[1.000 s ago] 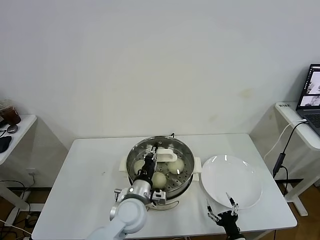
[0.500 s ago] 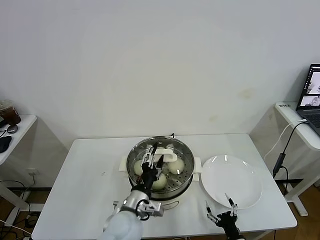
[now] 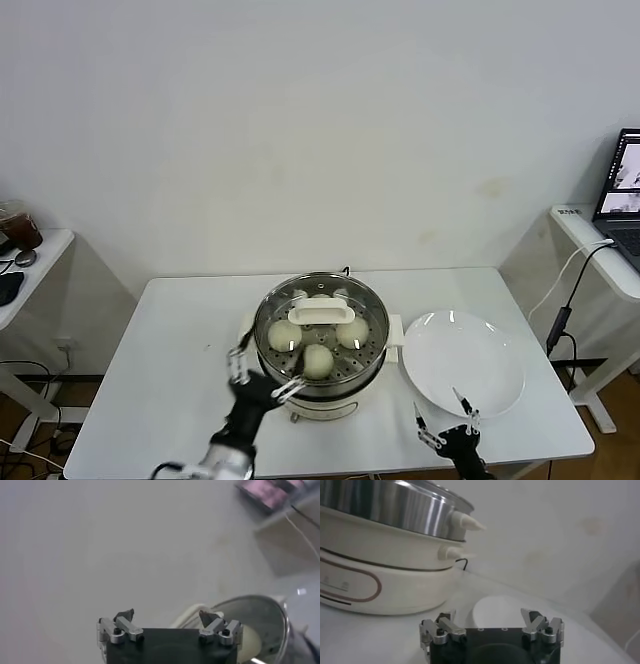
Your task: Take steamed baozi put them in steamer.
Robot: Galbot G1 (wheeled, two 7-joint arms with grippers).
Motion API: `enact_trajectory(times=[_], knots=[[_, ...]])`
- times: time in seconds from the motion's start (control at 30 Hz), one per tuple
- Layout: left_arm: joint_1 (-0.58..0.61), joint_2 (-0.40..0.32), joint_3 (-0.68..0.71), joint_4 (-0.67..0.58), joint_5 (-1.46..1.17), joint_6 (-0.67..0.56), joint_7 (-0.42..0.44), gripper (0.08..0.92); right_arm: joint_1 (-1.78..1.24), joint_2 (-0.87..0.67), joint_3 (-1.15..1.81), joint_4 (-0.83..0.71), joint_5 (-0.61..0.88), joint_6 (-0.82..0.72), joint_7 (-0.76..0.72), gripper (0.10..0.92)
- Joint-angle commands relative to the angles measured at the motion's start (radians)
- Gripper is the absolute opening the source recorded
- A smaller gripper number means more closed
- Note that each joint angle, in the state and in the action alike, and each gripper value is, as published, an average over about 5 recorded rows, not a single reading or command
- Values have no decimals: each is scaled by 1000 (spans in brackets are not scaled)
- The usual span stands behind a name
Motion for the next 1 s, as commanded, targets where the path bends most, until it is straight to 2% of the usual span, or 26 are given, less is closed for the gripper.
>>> enact_trajectory(times=[0.03,0.3,0.4,1.0], knots=[[435,-93,-299,-2,-395,-334,-110,823,-134,-155,-30,129,198,-54,4,823],[381,-148,-322,237,-539,-431,-37,823,-159,-142,-61,130,273,-41,41,823],[364,-156,-323,287,-542,-449,-32,823,-163,-128,-72,130,275,-38,50,823],[375,-175,-330,277,-455,-423,17,823,-169,-113,-97,149,246,-31,74,823]])
